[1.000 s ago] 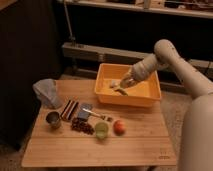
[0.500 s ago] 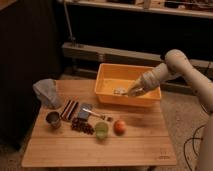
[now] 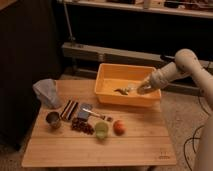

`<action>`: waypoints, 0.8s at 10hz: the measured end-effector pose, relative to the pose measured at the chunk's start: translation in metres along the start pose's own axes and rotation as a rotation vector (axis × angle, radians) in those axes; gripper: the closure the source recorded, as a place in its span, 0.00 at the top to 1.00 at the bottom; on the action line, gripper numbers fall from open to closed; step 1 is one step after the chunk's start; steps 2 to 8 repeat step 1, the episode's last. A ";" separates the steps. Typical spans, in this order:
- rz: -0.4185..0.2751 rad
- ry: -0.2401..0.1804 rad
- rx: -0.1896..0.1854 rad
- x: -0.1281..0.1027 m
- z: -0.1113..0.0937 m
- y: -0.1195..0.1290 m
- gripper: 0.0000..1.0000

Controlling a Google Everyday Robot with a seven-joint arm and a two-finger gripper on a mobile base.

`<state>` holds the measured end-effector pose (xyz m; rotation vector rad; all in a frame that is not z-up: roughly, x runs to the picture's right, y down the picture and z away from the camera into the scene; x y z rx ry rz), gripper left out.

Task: Wipe tray with brush

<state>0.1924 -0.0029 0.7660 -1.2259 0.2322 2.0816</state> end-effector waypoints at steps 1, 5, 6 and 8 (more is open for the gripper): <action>-0.006 -0.013 0.012 -0.012 0.001 0.010 0.00; -0.006 -0.013 0.012 -0.012 0.001 0.010 0.00; -0.006 -0.013 0.012 -0.012 0.001 0.010 0.00; -0.006 -0.013 0.012 -0.012 0.001 0.010 0.00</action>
